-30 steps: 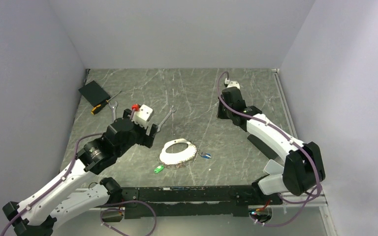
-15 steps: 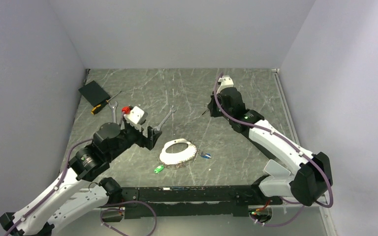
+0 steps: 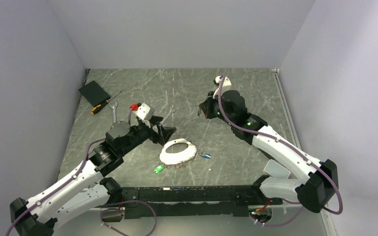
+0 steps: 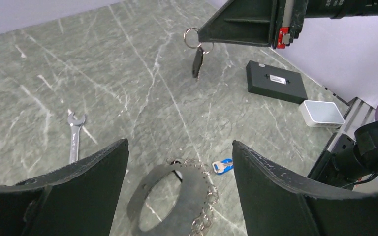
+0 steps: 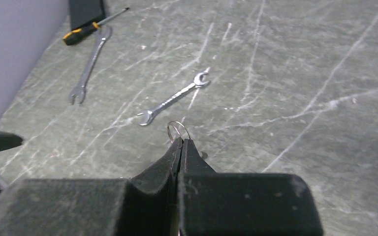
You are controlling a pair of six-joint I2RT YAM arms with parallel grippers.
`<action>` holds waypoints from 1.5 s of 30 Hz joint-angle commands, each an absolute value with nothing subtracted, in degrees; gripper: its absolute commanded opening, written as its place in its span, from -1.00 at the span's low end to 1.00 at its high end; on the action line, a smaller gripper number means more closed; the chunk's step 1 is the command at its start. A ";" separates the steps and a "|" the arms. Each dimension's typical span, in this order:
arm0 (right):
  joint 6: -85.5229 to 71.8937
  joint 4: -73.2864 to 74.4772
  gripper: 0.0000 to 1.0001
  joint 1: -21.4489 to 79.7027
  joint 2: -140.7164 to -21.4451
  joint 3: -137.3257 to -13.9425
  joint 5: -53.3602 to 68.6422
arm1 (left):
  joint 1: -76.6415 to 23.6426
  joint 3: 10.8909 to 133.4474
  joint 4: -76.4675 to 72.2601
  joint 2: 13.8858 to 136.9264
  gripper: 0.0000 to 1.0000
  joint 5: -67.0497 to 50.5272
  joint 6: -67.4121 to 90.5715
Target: Put the keys on the keyring
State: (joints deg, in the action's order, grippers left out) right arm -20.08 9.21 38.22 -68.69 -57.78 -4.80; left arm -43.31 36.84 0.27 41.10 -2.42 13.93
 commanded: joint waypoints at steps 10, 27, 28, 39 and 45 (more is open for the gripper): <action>-21.94 -6.19 -1.00 39.90 -59.27 -51.04 9.21 | -43.15 35.09 -15.39 39.85 0.21 -13.89 14.70; -22.95 -10.06 -1.00 40.51 -51.40 -46.41 17.06 | -43.11 34.61 -27.70 47.24 0.01 -19.57 17.82; -23.14 -10.48 -1.00 40.52 -51.23 -46.23 17.71 | -43.14 34.63 -28.38 47.76 0.00 -20.05 18.10; -24.13 -11.08 -1.00 40.61 -50.83 -46.36 22.29 | -43.11 35.74 -32.95 52.37 -0.08 -23.92 18.62; -24.65 -11.07 -1.00 40.69 -50.91 -46.13 23.58 | -43.09 35.57 -35.69 53.47 -0.07 -24.76 19.52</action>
State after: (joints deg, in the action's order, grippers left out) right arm -23.81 -7.49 40.29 -52.12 -45.89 21.54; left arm -43.31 34.35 -30.28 53.06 -22.90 18.15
